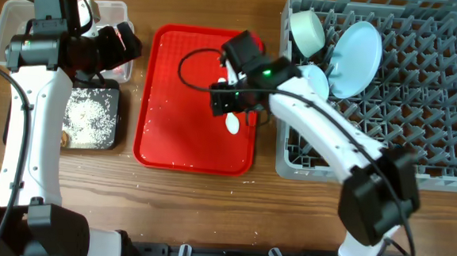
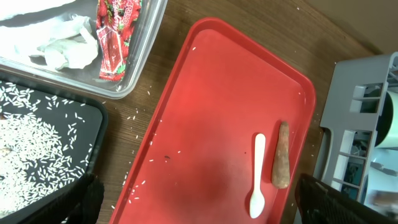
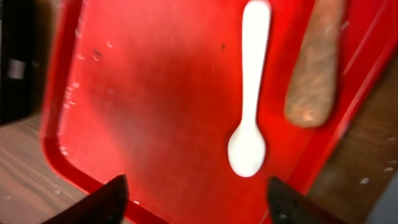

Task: Sort waste into correct bins and load items into the dishwasher rack
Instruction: 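Move the right gripper to the white spoon and grasp it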

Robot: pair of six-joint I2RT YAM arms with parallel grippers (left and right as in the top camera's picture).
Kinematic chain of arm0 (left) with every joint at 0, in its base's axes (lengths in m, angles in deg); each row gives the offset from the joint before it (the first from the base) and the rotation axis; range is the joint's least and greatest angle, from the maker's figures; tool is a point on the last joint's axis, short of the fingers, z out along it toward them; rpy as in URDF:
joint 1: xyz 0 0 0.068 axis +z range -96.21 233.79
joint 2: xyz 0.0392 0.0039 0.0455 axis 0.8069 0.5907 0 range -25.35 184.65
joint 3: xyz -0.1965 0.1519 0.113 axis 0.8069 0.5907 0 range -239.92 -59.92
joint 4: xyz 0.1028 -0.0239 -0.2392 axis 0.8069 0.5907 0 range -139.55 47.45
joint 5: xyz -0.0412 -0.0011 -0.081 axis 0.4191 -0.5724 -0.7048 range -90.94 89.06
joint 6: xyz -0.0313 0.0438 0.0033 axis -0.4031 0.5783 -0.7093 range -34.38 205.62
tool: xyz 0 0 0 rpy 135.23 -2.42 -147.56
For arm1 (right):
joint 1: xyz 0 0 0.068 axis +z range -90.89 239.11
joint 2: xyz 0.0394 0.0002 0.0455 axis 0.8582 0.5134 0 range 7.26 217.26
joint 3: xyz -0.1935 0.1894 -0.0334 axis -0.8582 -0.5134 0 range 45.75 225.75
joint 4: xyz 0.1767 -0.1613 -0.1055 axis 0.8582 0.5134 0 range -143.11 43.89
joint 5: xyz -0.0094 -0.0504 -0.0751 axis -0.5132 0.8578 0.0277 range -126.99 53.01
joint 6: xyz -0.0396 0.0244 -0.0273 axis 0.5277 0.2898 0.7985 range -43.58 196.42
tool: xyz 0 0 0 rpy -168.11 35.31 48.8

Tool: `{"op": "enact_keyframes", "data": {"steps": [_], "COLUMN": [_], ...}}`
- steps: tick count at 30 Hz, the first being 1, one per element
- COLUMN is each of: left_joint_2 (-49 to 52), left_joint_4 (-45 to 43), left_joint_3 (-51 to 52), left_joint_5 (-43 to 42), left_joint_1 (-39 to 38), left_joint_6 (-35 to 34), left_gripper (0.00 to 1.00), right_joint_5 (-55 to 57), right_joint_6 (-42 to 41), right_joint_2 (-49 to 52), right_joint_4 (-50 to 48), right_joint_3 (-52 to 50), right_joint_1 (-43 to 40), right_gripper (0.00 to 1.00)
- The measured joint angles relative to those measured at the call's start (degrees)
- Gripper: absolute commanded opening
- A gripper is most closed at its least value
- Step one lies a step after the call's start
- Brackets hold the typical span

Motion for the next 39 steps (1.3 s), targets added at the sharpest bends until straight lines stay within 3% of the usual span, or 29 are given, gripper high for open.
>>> {"op": "enact_keyframes", "data": {"steps": [13, 20, 24, 26, 36, 39], "left_joint_2": [0.00, 0.00, 0.00, 0.00, 0.00, 0.00], "left_joint_4": [0.00, 0.00, 0.00, 0.00, 0.00, 0.00], "left_joint_3": [0.00, 0.00, 0.00, 0.00, 0.00, 0.00], "left_joint_5": [0.00, 0.00, 0.00, 0.00, 0.00, 0.00], "left_joint_1": [0.00, 0.00, 0.00, 0.00, 0.00, 0.00], "left_joint_6": [0.00, 0.00, 0.00, 0.00, 0.00, 0.00], "left_gripper": [1.00, 1.00, 1.00, 1.00, 1.00, 1.00], "right_joint_5": [1.99, 4.59, 4.92, 4.24, -3.32, -4.46], "right_joint_6": [-0.66, -0.63, -0.79, -0.81, -0.85, -0.85], "right_joint_2": [9.68, 11.74, 11.30, 10.84, 10.69, 10.58], "right_joint_4": [-0.44, -2.45, -6.47, -8.22, -9.16, -9.09], "right_joint_3": [-0.11, -1.18, -3.50, -4.55, -5.62, -5.60], "right_joint_1": [0.09, -0.52, -0.68, -0.96, -1.33, -1.38], "right_gripper": [0.49, 0.48, 0.35, 0.23, 0.04, 0.04]}}
